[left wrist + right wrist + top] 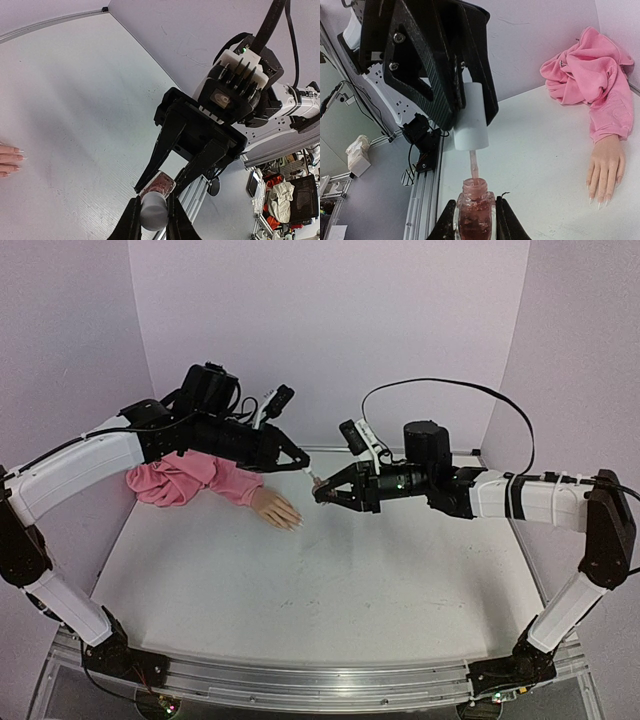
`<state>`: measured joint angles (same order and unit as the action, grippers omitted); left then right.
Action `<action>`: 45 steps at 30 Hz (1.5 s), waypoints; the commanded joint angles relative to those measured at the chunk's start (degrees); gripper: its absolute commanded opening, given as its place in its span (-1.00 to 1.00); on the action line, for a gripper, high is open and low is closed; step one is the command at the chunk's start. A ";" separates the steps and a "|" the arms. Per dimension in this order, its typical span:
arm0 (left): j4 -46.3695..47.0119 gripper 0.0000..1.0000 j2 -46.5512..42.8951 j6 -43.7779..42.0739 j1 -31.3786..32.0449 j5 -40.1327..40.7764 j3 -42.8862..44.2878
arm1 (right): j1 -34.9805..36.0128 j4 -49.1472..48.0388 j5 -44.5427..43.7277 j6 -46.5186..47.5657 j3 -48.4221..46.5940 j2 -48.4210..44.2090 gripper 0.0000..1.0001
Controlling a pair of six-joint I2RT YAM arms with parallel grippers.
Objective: Paint the nails
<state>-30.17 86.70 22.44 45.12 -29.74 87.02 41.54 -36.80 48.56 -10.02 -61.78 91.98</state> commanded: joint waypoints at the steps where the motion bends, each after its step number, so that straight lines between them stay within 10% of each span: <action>1: 0.59 -1.00 -2.58 -1.07 0.05 0.80 1.66 | 0.03 -2.17 0.93 0.88 -2.64 -0.49 -1.00; 45: 0.68 -1.00 -4.91 -1.25 -0.48 1.42 -0.74 | 0.07 -2.40 0.76 0.40 -2.91 -0.31 -1.00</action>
<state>-30.65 84.20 22.28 44.95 -28.67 86.43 41.54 -36.80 48.56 -10.04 -61.78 91.98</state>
